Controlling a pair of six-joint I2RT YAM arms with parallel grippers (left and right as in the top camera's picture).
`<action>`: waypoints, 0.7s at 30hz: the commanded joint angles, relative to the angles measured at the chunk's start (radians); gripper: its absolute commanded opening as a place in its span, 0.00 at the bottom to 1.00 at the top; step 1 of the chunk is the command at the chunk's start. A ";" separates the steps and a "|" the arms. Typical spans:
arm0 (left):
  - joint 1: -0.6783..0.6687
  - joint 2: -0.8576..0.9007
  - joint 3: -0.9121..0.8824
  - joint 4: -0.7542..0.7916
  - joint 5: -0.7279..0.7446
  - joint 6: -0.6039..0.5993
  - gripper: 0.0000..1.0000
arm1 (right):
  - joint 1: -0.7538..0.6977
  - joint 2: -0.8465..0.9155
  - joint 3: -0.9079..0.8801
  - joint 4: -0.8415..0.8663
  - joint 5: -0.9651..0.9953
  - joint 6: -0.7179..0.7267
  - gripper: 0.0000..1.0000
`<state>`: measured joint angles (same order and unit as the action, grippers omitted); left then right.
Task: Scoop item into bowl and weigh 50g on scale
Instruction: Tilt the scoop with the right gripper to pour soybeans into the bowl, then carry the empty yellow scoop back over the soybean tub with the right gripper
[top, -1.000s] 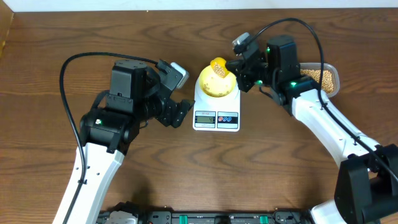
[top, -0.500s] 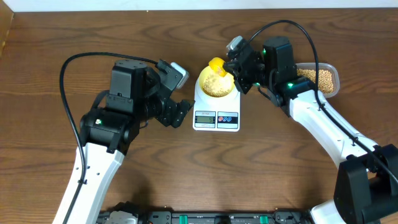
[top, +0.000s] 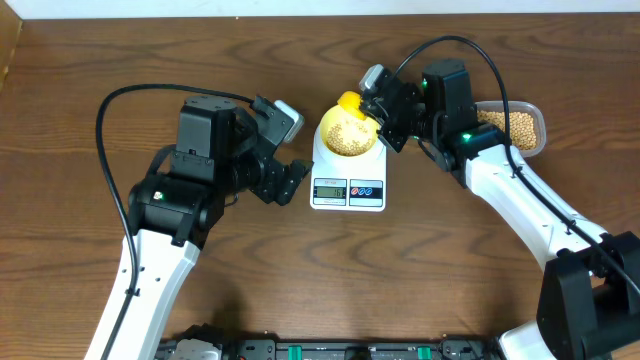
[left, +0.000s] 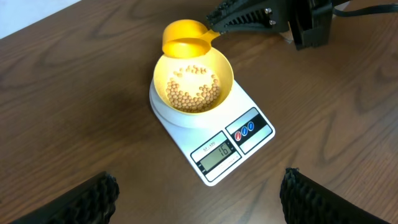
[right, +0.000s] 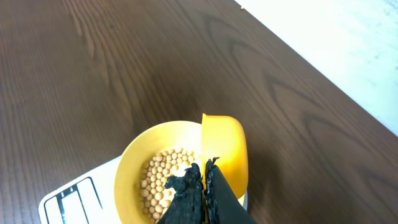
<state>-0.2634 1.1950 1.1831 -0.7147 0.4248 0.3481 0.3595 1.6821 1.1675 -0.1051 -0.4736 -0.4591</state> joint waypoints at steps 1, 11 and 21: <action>0.004 0.001 -0.016 -0.003 0.020 0.006 0.85 | 0.008 0.005 -0.004 0.023 0.000 -0.010 0.01; 0.004 0.001 -0.016 -0.003 0.020 0.006 0.86 | 0.005 -0.078 -0.003 0.077 0.013 0.236 0.01; 0.004 0.001 -0.016 -0.003 0.020 0.006 0.85 | 0.001 -0.228 -0.003 -0.034 0.343 0.264 0.01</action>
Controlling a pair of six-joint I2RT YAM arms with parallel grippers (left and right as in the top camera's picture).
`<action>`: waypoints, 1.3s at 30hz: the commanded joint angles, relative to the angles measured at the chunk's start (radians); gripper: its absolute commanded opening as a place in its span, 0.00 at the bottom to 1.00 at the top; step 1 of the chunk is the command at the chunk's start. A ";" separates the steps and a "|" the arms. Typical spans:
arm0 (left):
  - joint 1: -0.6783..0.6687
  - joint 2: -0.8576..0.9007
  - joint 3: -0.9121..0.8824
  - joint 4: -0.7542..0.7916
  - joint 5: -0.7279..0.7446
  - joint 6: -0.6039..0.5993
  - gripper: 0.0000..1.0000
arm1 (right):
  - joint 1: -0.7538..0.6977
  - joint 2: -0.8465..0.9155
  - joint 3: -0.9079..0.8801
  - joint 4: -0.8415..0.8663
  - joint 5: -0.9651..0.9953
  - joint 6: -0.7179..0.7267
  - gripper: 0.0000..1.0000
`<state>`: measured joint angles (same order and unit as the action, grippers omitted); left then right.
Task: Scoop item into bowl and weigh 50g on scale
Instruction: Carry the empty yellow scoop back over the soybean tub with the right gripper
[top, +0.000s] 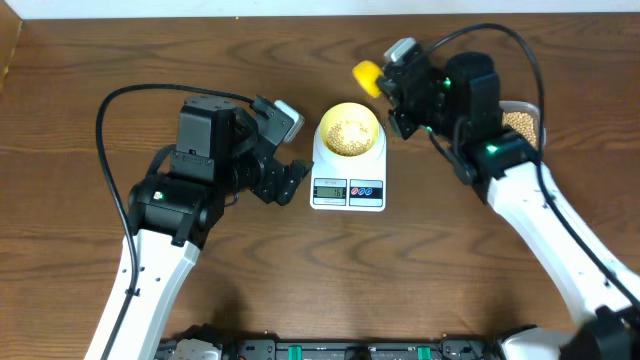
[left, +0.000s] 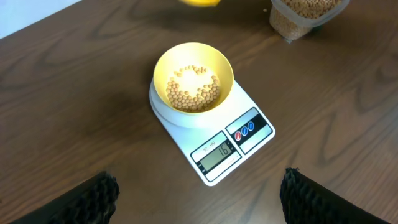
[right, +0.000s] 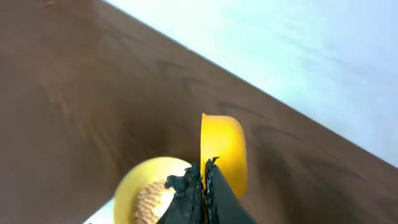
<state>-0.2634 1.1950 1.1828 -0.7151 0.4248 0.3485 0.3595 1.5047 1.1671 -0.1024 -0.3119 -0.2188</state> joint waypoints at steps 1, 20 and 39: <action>0.004 0.001 -0.016 -0.003 0.020 0.006 0.85 | 0.001 -0.064 -0.003 -0.056 0.235 0.024 0.01; 0.004 0.001 -0.016 -0.003 0.020 0.006 0.86 | -0.076 -0.126 -0.003 -0.309 0.807 0.209 0.01; 0.004 0.001 -0.016 -0.003 0.020 0.006 0.85 | -0.267 -0.121 -0.004 -0.509 0.799 0.366 0.01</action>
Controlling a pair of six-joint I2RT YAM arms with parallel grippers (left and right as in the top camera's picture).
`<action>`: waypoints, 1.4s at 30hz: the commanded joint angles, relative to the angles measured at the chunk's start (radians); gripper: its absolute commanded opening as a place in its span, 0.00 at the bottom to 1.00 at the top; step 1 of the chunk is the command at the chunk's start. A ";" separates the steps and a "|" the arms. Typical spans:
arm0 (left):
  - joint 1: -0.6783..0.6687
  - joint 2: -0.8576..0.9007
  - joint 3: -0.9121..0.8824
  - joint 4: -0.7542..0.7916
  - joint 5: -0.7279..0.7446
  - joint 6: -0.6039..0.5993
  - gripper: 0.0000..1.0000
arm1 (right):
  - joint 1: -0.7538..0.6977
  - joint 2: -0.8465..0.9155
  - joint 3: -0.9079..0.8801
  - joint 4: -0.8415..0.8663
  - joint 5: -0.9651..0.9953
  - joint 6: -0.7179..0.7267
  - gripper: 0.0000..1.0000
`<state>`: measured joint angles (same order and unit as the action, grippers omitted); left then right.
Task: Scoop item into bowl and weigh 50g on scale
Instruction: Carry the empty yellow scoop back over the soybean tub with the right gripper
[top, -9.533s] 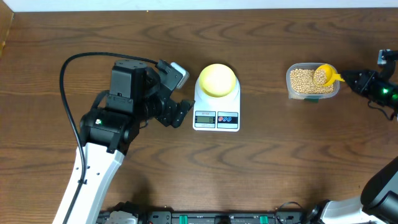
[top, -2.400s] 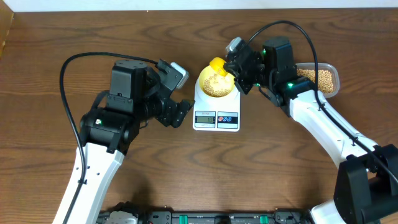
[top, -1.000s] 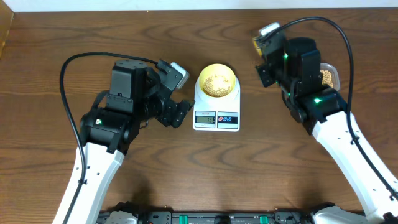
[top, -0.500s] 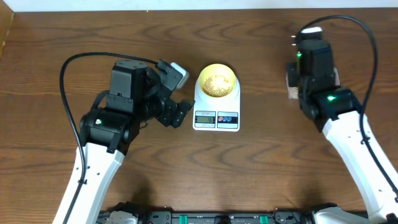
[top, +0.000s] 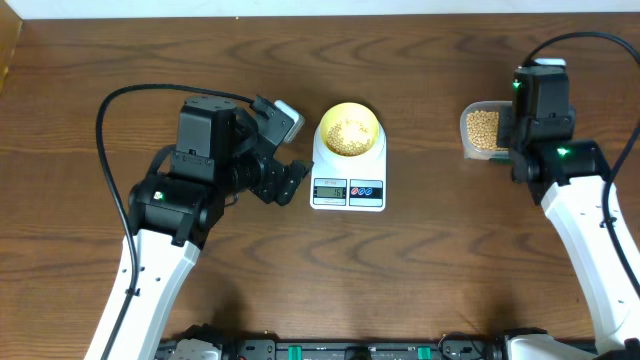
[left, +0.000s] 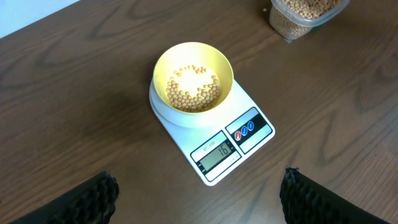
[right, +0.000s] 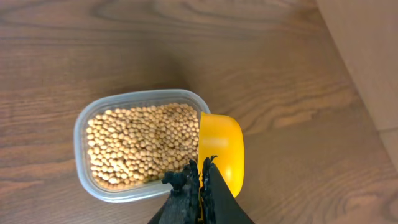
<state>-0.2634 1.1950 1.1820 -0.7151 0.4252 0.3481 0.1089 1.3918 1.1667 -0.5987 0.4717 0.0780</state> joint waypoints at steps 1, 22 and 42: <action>0.004 0.001 -0.015 -0.003 0.019 0.006 0.86 | -0.021 -0.005 -0.004 -0.016 0.015 0.078 0.01; 0.004 0.001 -0.015 -0.003 0.019 0.006 0.85 | -0.042 0.245 -0.004 0.140 -0.032 0.093 0.01; 0.004 0.001 -0.015 -0.003 0.019 0.006 0.86 | -0.045 0.320 -0.004 0.138 -0.124 0.093 0.01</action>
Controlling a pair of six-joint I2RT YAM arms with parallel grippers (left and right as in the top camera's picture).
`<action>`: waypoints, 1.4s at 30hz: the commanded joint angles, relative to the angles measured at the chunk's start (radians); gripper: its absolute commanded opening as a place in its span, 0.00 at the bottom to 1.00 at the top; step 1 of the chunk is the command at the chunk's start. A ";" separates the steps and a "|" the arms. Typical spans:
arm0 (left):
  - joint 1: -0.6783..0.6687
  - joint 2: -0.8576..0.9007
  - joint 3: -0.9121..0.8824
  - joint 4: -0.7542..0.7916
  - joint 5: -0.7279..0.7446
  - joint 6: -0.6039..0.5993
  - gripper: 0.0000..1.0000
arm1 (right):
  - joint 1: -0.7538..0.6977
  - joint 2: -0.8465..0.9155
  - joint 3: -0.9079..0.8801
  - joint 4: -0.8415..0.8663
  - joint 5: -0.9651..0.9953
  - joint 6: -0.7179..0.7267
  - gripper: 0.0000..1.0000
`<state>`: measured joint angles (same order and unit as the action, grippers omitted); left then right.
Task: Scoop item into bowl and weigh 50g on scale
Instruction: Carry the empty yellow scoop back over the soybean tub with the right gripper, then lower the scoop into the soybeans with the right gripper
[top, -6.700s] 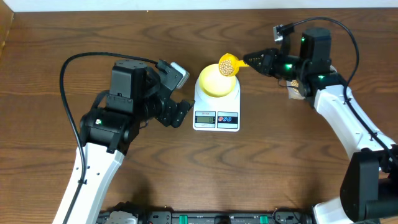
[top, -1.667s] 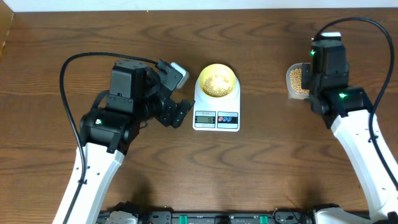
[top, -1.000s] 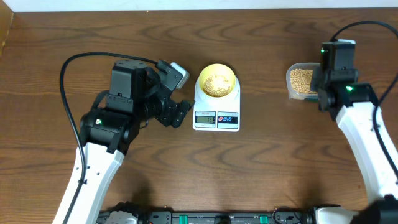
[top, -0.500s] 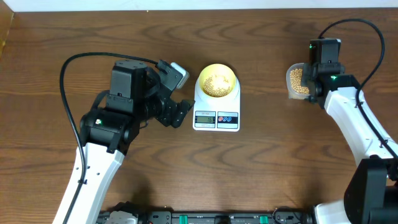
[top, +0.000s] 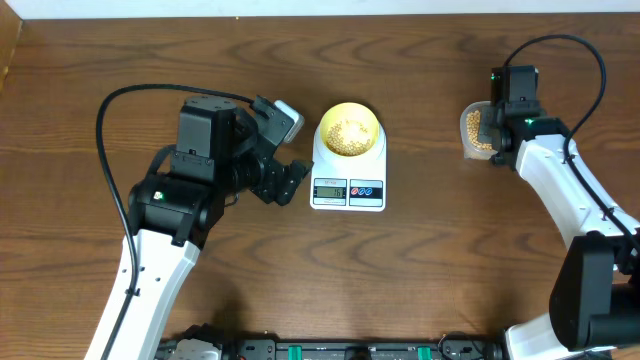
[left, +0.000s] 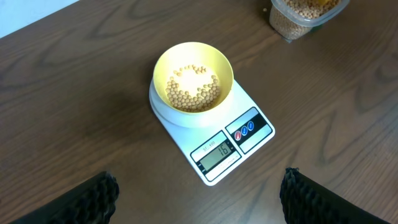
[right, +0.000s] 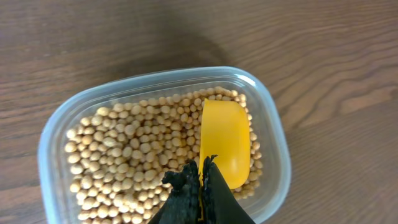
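Note:
A yellow bowl (left: 193, 76) with a thin layer of soybeans sits on the white scale (left: 214, 135), whose display reads 16. My right gripper (right: 202, 177) is shut on the handle of a yellow scoop (right: 224, 138); the scoop's cup lies down among the soybeans in the clear plastic tub (right: 56, 124). Overhead, that tub (top: 470, 128) is at the far right under my right wrist. My left gripper (left: 199, 196) hangs open above the table in front of the scale, its fingertips (left: 93, 196) wide apart and holding nothing.
The wooden table's back edge runs along the top of the overhead view. My left arm (top: 200, 165) stands just left of the scale. A cable loops over the right arm (top: 570, 200).
My right gripper has dropped lower over the tub; the scoop, which was beside the tub's edge, now lies in among the soybeans. The left arm and scale reading are unchanged.
The scoop was tipped over the yellow bowl, scale reading 16. Then my right gripper held it lifted behind the bowl, then over the soybean tub at the far right, and now down in the beans. The left gripper stayed open throughout.

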<state>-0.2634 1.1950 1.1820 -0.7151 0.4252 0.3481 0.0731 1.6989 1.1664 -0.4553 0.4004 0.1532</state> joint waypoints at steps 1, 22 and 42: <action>0.004 0.001 -0.015 -0.003 0.019 0.006 0.86 | -0.009 0.013 -0.003 -0.006 -0.067 0.018 0.01; 0.004 0.001 -0.015 -0.003 0.019 0.006 0.85 | -0.151 0.013 -0.003 -0.017 -0.586 -0.107 0.01; 0.004 0.001 -0.015 -0.003 0.019 0.006 0.85 | -0.272 0.014 -0.004 -0.041 -0.822 -0.189 0.01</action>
<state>-0.2634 1.1950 1.1820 -0.7151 0.4252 0.3481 -0.1890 1.7008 1.1664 -0.4839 -0.3470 -0.0162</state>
